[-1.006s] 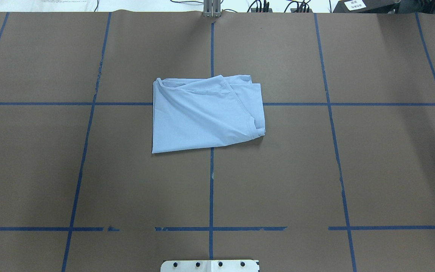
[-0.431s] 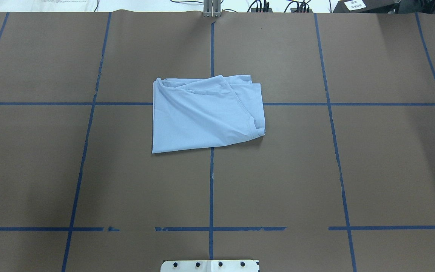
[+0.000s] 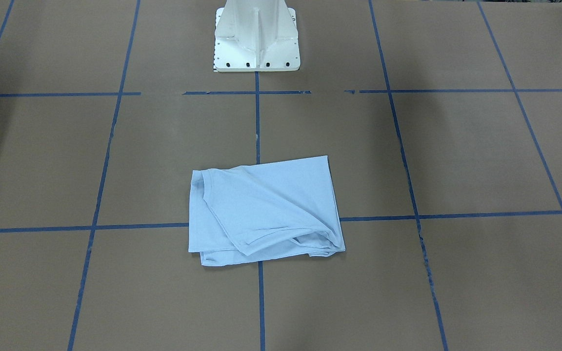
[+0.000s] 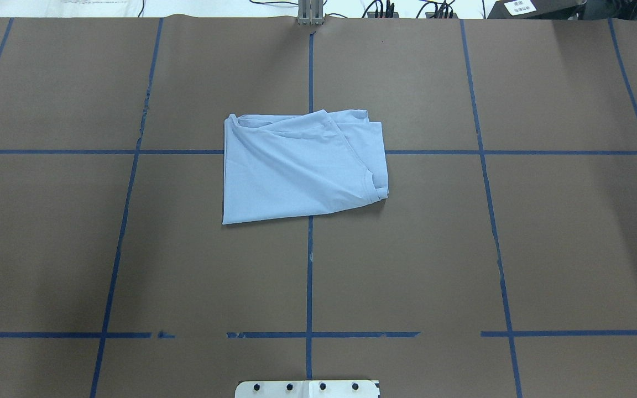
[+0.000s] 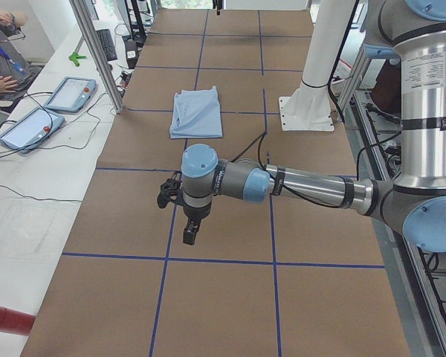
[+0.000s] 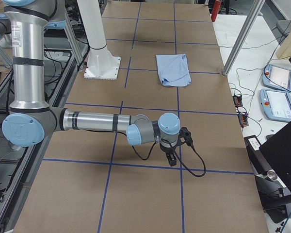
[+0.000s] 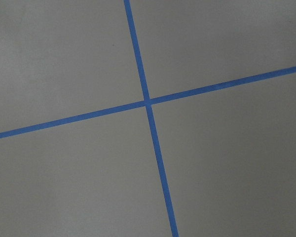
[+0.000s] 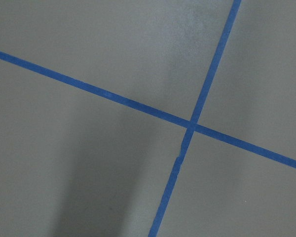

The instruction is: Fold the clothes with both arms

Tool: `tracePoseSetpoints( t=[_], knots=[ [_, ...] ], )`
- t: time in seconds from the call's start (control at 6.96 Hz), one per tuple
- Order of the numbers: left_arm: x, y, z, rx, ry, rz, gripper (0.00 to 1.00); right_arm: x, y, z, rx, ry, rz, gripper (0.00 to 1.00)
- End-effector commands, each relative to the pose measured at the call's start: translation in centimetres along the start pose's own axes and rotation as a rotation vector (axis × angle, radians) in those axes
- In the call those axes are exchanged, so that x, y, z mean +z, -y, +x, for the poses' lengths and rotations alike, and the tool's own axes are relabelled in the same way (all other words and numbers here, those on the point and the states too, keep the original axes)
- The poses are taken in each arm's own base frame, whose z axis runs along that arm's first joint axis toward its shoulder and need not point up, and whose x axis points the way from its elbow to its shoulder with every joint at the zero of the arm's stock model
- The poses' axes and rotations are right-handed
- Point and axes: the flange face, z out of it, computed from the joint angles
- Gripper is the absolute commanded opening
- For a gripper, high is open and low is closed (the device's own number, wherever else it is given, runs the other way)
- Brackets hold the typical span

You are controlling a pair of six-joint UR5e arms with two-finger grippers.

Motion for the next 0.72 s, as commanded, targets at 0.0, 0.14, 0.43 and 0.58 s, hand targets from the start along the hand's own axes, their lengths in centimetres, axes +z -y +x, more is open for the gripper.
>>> tracePoseSetpoints(
  t=[0.0,0.14,0.43,0.58],
  knots=[
    [1.3,-1.3,-0.9,-0.025,-0.030,-0.027,1.00,0.1,-0.1,-0.1,0.045,0.018,-0.024,1.00],
    [2.5,-3.7,-1.1,-0.048,-0.104,-0.056,1.00,-0.4,0.2,-0.7,0.076,0.029,-0.052,1.00],
    [3.8,-6.6,-2.2,-0.055,-0.123,-0.099,1.00,-0.5,-0.2,-0.5,0.093,0.018,-0.067,1.00],
    [3.7,-6.7,-2.5,-0.060,-0.123,-0.100,1.00,-0.3,-0.3,-0.2,0.098,0.012,-0.071,1.00]
  ],
)
